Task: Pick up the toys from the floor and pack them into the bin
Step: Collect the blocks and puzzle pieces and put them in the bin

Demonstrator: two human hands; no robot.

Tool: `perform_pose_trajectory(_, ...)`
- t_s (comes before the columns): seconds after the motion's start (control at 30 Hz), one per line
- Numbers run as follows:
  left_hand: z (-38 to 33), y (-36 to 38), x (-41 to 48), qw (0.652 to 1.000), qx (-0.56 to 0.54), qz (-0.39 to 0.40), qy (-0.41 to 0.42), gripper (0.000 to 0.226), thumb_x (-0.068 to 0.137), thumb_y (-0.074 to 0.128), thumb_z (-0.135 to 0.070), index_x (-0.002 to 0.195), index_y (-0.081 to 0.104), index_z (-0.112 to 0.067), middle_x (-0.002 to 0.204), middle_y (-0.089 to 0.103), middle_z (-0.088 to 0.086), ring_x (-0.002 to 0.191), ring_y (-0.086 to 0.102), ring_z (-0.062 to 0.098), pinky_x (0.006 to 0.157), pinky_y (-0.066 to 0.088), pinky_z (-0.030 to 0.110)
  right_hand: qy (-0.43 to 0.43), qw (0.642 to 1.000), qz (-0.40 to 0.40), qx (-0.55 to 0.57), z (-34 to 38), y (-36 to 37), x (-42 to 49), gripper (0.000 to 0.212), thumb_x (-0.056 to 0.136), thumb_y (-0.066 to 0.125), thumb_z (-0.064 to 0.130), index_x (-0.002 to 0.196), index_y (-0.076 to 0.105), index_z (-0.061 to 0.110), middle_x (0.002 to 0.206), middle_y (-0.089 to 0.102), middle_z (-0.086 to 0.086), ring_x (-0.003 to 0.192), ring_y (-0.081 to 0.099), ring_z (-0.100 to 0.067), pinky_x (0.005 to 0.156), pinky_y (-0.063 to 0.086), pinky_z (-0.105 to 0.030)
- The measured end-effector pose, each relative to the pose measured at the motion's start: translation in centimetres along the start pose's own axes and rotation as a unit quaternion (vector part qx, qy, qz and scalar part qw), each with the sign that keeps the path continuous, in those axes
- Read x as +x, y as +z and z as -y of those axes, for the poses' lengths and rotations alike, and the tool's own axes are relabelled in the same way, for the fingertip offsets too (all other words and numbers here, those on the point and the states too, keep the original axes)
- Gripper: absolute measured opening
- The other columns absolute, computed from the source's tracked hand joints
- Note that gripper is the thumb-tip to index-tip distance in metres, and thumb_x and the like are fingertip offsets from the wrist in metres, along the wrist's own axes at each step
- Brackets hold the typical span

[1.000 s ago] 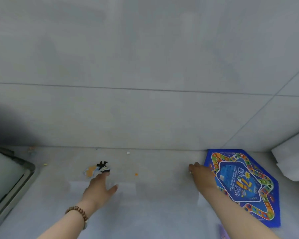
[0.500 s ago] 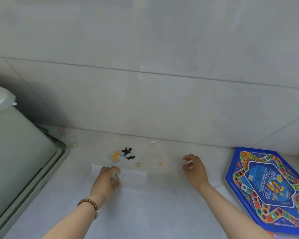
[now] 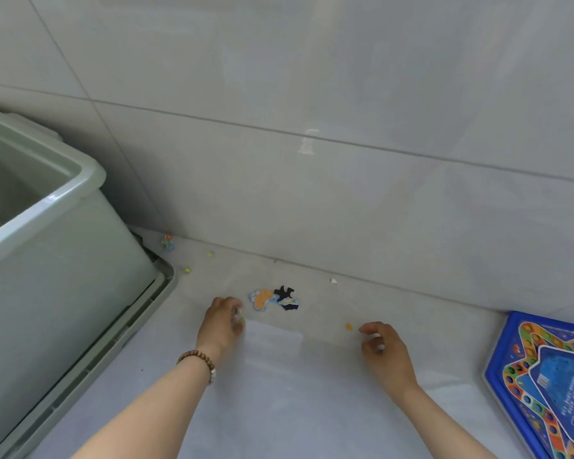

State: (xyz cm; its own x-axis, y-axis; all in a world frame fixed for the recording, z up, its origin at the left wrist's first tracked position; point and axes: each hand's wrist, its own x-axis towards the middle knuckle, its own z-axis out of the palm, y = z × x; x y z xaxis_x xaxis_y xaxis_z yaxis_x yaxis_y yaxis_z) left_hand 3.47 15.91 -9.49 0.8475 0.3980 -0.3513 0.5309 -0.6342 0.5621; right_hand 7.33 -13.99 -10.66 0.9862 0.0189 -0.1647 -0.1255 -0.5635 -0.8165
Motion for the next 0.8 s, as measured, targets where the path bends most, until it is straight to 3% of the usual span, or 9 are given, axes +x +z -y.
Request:
perform_pose_trajectory(0.1, 0.4, -0.2, 0.2, 1.0, -0.021, 0.006, -0.014, 0.016, 0.077, 0.06, -0.004, 0.085, 0.053, -0.017, 0.085, 0.05, 0.002, 0.082, 0.053, 0.023, 0.073, 0.044, 0.027, -0.004, 1.0, 0.01, 0.017, 1.2, 1.4, 0.5, 0.041, 0.076, 0.055, -0.011, 0.081, 0.056, 0.03, 0.093, 0.062, 0.0, 0.078, 0.056, -0.006, 0.063, 0.04, -0.007)
perform_pose_trajectory(0.17, 0.6, -0.3, 0.4, 0.998, -0.052, 0.008, -0.037, 0.021, 0.073, 0.061, -0.003, 0.078, 0.047, -0.018, 0.079, 0.052, 0.005, 0.072, 0.05, 0.021, 0.069, 0.048, 0.034, -0.02, 0.999, 0.023, 0.019, 2.5, 2.7, 1.0, 0.035, 0.078, 0.063, -0.003, 0.084, 0.056, 0.031, 0.097, 0.059, 0.002, 0.077, 0.055, -0.009, 0.065, 0.04, -0.007)
perform_pose_trajectory(0.33, 1.1, -0.2, 1.0, 0.993, -0.106, 0.024, -0.048, 0.024, 0.082, 0.06, -0.005, 0.099, 0.045, -0.011, 0.077, 0.051, 0.002, 0.071, 0.051, 0.019, 0.073, 0.047, 0.032, -0.033, 0.996, 0.082, 0.017, 6.1, 6.5, 2.7, 0.031, 0.079, 0.071, 0.01, 0.105, 0.06, 0.022, 0.102, 0.052, 0.004, 0.082, 0.05, -0.005, 0.068, 0.036, -0.004)
perform_pose_trajectory(0.47, 0.7, -0.2, 2.1, 0.98, -0.181, 0.051, -0.057, 0.044, 0.079, 0.07, -0.009, 0.117, 0.048, -0.017, 0.074, 0.05, 0.0, 0.069, 0.052, 0.015, 0.078, 0.047, 0.028, -0.017, 0.99, 0.136, -0.017, 8.0, 9.4, 4.4, 0.042, 0.083, 0.069, 0.021, 0.123, 0.056, 0.023, 0.107, 0.045, 0.006, 0.098, 0.048, -0.009, 0.084, 0.038, -0.018)
perform_pose_trajectory(0.57, -0.1, -0.4, 3.1, 0.973, -0.215, 0.076, -0.047, 0.045, 0.08, 0.072, -0.013, 0.117, 0.049, -0.022, 0.073, 0.056, -0.001, 0.07, 0.056, 0.011, 0.068, 0.045, 0.019, 0.01, 0.986, 0.158, -0.06, 8.2, 10.9, 5.7, 0.048, 0.084, 0.067, 0.023, 0.13, 0.053, 0.024, 0.112, 0.045, 0.003, 0.112, 0.051, -0.017, 0.1, 0.042, -0.033)
perform_pose_trajectory(0.67, -0.4, -0.3, 3.7, 0.975, -0.205, 0.086, -0.032, 0.046, 0.081, 0.071, -0.012, 0.121, 0.05, -0.021, 0.07, 0.057, -0.003, 0.071, 0.056, 0.007, 0.069, 0.043, 0.015, 0.008, 0.983, 0.154, -0.102, 8.1, 11.3, 6.3, 0.044, 0.081, 0.068, 0.021, 0.124, 0.058, 0.024, 0.116, 0.047, 0.0, 0.115, 0.048, -0.018, 0.1, 0.042, -0.034)
perform_pose_trajectory(0.8, -0.1, 0.3, 4.3, 0.982, -0.174, 0.074, -0.012, 0.046, 0.077, 0.073, -0.013, 0.119, 0.057, -0.019, 0.061, 0.054, -0.007, 0.065, 0.054, 0.006, 0.075, 0.047, 0.022, -0.028, 0.981, 0.158, -0.111, 8.3, 11.2, 6.1, 0.032, 0.074, 0.071, 0.011, 0.103, 0.064, 0.022, 0.103, 0.043, 0.005, 0.105, 0.047, -0.013, 0.089, 0.039, -0.019)
